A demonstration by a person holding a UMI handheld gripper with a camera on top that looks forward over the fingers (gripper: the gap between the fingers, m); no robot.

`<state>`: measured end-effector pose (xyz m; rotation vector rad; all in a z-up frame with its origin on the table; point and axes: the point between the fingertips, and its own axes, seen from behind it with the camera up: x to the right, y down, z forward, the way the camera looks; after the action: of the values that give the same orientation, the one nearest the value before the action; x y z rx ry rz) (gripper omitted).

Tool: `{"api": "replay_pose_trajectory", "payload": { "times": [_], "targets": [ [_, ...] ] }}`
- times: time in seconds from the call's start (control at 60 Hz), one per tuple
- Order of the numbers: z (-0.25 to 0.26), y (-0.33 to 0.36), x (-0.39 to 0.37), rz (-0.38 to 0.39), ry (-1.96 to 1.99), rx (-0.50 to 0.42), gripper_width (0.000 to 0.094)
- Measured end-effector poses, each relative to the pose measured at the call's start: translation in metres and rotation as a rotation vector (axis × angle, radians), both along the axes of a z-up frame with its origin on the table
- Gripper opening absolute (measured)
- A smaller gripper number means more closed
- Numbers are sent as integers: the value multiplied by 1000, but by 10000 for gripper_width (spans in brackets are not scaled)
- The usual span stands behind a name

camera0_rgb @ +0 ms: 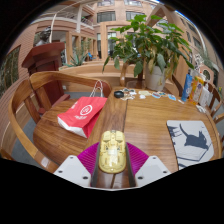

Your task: Arrange mouse

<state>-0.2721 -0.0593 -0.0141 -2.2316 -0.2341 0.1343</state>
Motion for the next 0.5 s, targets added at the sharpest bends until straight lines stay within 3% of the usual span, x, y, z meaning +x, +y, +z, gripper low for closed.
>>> {"api": "replay_pose_trajectory", "payload": {
  "times": [0.117, 0.2, 0.267, 0.417, 0.5],
  "targets": [
    [2, 0, 0, -8, -19, 13, 352],
    [7, -2, -4, 25, -16, 10, 348],
    [33, -1, -6, 53, -3, 69, 348],
    [177, -11, -4, 126, 162, 302, 350],
    [262, -14, 27, 122, 217, 447, 348]
  ]
}}
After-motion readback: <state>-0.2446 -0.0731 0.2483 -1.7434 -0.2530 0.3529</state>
